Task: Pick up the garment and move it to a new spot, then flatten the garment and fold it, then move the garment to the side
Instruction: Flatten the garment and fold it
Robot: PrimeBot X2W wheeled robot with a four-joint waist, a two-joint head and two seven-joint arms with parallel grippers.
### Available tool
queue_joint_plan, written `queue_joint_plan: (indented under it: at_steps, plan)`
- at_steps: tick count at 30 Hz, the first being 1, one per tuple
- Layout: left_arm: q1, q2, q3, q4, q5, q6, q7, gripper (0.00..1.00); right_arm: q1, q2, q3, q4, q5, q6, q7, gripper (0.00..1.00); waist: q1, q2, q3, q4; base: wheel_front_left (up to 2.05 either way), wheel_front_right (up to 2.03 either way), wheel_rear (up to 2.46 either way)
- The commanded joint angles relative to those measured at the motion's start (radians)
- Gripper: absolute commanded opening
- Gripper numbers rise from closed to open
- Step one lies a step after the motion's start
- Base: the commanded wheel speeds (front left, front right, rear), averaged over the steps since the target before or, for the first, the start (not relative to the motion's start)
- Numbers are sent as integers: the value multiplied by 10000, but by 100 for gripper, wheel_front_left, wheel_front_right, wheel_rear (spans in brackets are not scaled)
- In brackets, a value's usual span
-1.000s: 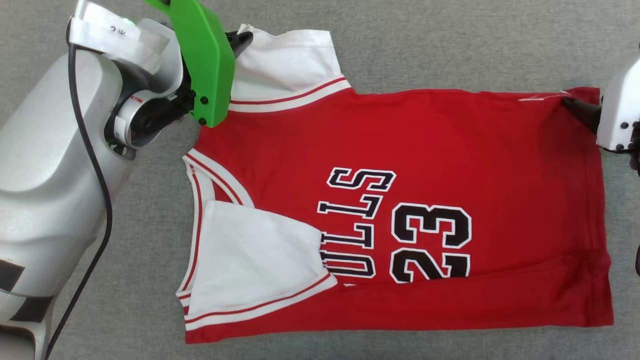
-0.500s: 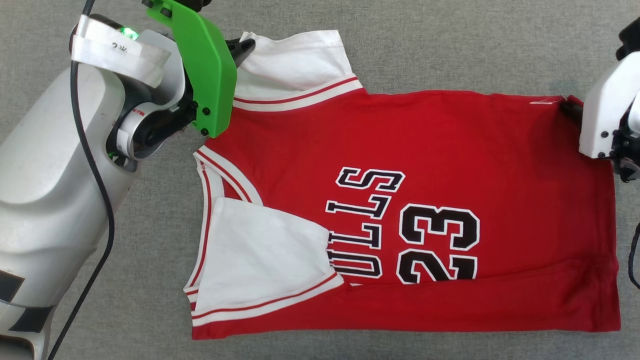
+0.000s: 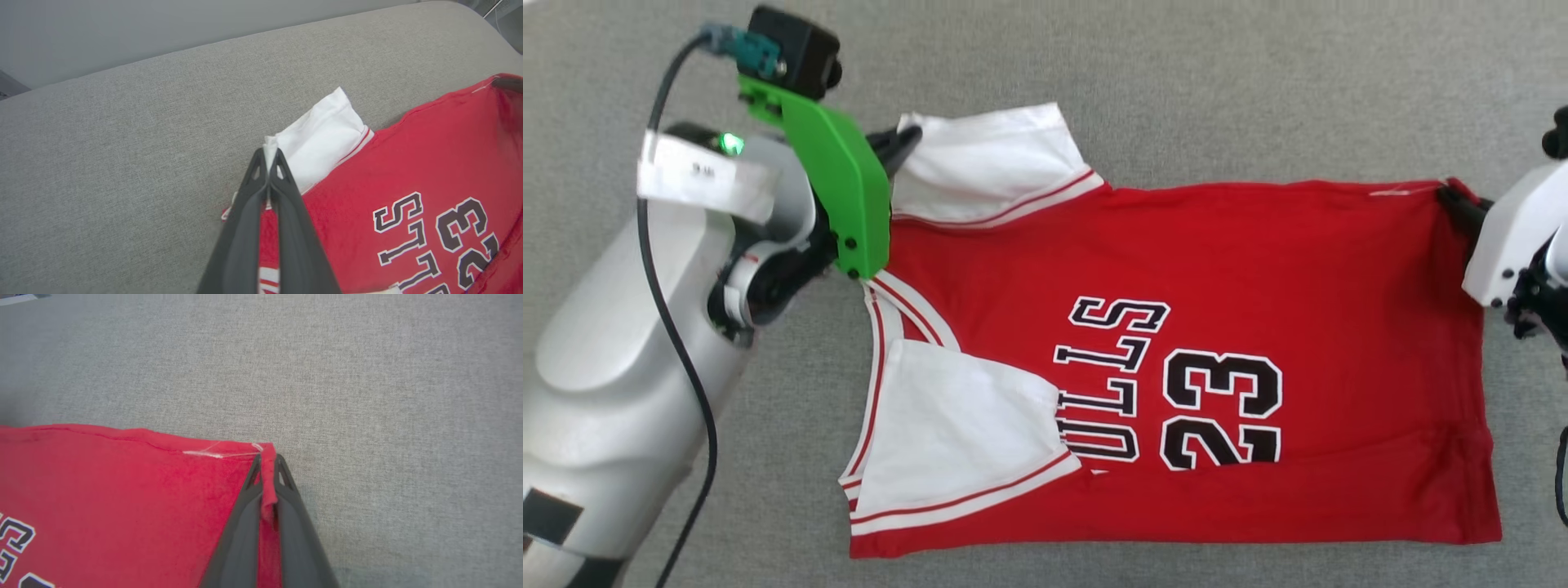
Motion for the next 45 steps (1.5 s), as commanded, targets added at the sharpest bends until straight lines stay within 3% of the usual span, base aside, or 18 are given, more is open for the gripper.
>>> queue_joint_plan:
  at_steps: [1, 9, 17, 31, 45]
  plan:
    - [415, 4, 76, 35, -163, 84, -213, 0, 320, -79, 101, 24, 188, -7, -310, 0, 0, -1, -681, 8, 0, 0, 0]
    - [2017, 170, 199, -348, -465, 302, -996, 0, 1698, -332, 453, -225, 1144, -7, -1439, 0, 0, -1, -1644, 108, 0, 0, 0]
    - [3715, 560, 188, -1199, -691, 686, -1387, 0, 3061, -684, 570, -747, 1839, -7, -1858, 0, 0, -1, -2103, 242, 0, 0, 0]
    - [5815, 1108, -111, -1964, -842, 1150, -1625, 0, 4747, -1294, 983, -1711, 2674, -7, -1247, 0, 0, -1, -2364, 374, 0, 0, 0]
    - [6550, 1072, -412, -1788, -945, 1215, -1703, 0, 5448, -1667, 1171, -2045, 2637, -7, -558, 0, 0, -1, -2399, 405, 0, 0, 0]
